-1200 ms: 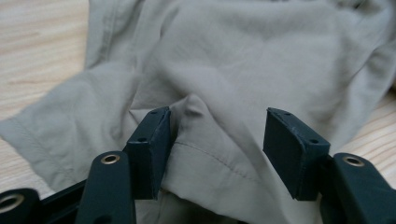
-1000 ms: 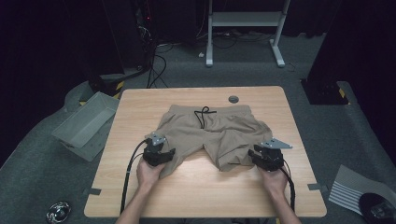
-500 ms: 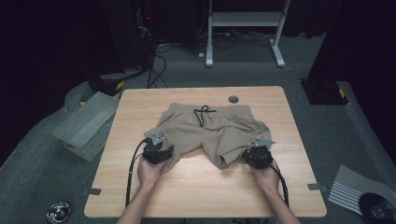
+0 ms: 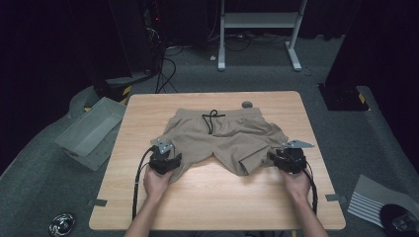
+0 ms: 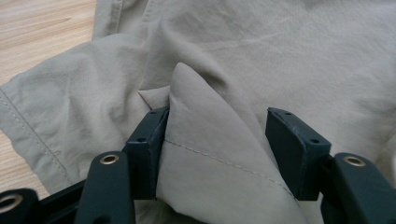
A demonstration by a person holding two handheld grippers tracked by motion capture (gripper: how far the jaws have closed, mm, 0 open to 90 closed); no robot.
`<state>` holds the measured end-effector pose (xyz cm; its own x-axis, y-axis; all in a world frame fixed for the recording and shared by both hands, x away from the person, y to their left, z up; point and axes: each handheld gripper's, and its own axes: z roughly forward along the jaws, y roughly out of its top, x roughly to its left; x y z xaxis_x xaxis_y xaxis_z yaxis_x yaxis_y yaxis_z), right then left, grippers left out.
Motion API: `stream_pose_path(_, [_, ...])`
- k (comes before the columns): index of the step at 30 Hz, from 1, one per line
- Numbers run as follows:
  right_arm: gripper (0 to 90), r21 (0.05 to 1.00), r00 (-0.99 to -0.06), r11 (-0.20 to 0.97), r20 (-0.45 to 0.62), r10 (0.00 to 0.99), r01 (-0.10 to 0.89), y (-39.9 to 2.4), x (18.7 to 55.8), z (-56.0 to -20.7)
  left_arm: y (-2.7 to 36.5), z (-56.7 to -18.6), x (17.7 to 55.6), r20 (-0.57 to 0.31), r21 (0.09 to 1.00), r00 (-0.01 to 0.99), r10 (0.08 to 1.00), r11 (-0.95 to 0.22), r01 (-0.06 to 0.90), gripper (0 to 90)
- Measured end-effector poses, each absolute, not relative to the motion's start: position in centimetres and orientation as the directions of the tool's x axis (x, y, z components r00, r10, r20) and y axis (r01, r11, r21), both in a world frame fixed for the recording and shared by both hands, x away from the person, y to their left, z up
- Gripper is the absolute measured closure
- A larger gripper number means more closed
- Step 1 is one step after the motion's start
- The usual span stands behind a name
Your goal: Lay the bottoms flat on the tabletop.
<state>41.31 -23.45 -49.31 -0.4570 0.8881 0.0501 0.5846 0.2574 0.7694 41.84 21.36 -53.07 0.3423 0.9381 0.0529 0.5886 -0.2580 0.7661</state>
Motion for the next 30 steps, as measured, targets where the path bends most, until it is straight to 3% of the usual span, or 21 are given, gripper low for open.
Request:
stream_pose_path(5, [56.0, 0.816, -0.510, 0.242, 0.075, 0.857, 0.526, -22.5, 38.6, -47.9, 21.3, -53.1, 41.8, 0.055, 0.767, 0.340, 0.939, -0.257, 0.587, 40.5])
stream_pose_path(10, [52.0, 0.798, -0.541, 0.260, 0.096, 0.836, 0.544, -20.6, 39.2, -48.8, 21.3, -53.1, 41.8, 0.060, 0.766, 0.340, 0.939, -0.262, 0.587, 40.0])
stream_pose_path(12, [58.4, 0.778, -0.536, 0.269, 0.101, 0.838, 0.567, -20.1, 40.1, -49.6, 21.3, -53.1, 41.8, 0.060, 0.766, 0.340, 0.938, -0.262, 0.587, 39.8])
stream_pose_path(17, [86.9, 0.724, -0.546, 0.344, 0.053, 0.836, 0.598, -19.6, 42.2, -51.7, 21.3, -53.1, 41.7, 0.061, 0.767, 0.339, 0.939, -0.262, 0.586, 39.5])
stream_pose_path(20, [89.6, 0.730, -0.558, 0.362, 0.033, 0.829, 0.580, -19.3, 42.7, -51.4, 21.3, -53.1, 41.7, 0.061, 0.767, 0.339, 0.939, -0.262, 0.586, 39.3])
stream_pose_path(26, [89.4, 0.803, -0.605, 0.371, -0.017, 0.796, 0.467, -18.6, 42.2, -47.1, 21.3, -53.1, 41.7, 0.063, 0.766, 0.339, 0.939, -0.263, 0.586, 39.1])
stream_pose_path(30, [89.2, 0.812, -0.604, 0.368, -0.025, 0.797, 0.452, -17.8, 43.5, -45.7, 21.3, -53.1, 41.7, 0.063, 0.767, 0.338, 0.939, -0.263, 0.586, 39.0])
